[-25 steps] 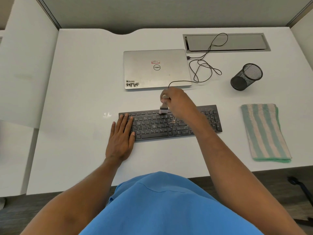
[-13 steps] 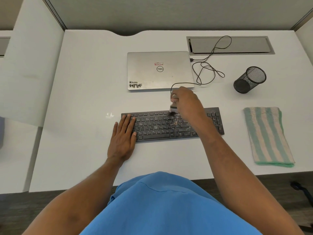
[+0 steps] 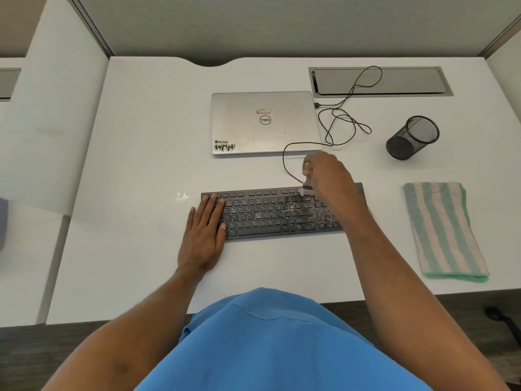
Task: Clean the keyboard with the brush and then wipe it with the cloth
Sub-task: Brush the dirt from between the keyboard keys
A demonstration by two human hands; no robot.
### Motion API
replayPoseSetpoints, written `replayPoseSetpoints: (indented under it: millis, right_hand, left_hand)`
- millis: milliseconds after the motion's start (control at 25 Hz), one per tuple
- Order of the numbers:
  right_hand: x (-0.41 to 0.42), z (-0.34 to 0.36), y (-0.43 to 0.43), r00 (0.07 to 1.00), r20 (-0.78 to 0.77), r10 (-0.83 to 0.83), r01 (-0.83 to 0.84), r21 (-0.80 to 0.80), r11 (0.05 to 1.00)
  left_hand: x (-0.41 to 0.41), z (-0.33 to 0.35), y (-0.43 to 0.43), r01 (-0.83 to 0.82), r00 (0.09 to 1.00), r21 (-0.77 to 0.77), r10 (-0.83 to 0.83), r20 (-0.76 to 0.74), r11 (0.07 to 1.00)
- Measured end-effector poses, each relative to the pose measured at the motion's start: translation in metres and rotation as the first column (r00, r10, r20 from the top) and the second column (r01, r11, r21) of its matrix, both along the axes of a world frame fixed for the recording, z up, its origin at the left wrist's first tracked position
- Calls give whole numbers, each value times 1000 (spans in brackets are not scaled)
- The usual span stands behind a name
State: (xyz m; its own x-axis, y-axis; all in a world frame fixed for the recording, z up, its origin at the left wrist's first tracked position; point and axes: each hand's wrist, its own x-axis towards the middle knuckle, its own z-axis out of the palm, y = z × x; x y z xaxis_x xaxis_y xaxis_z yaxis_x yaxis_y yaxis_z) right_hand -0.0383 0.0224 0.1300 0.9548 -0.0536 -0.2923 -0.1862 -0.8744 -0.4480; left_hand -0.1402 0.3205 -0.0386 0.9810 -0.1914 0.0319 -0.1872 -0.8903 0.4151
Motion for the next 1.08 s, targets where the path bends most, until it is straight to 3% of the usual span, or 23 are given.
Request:
replayPoseSetpoints:
  millis: [200,720,880,1080]
  right_hand:
    - [-4,-5,19,980,199,25,-11,-69,998]
    - [-5,-14,24,923,355,-146,139,46,989]
    - [-1,-10,20,956,281,-83,29,193,981]
    - [4,-16,2,987,158,36,-51,93,994]
  left_hand:
    - [0,0,0,-5,1000,1,5,-1,1000]
    - [0,1,0,-9,1000,-3,9,-2,1000]
    - [0,2,0,-9,1000,-3,9,-4,1000]
    - [0,2,0,-8,1000,-2,8,-5,1000]
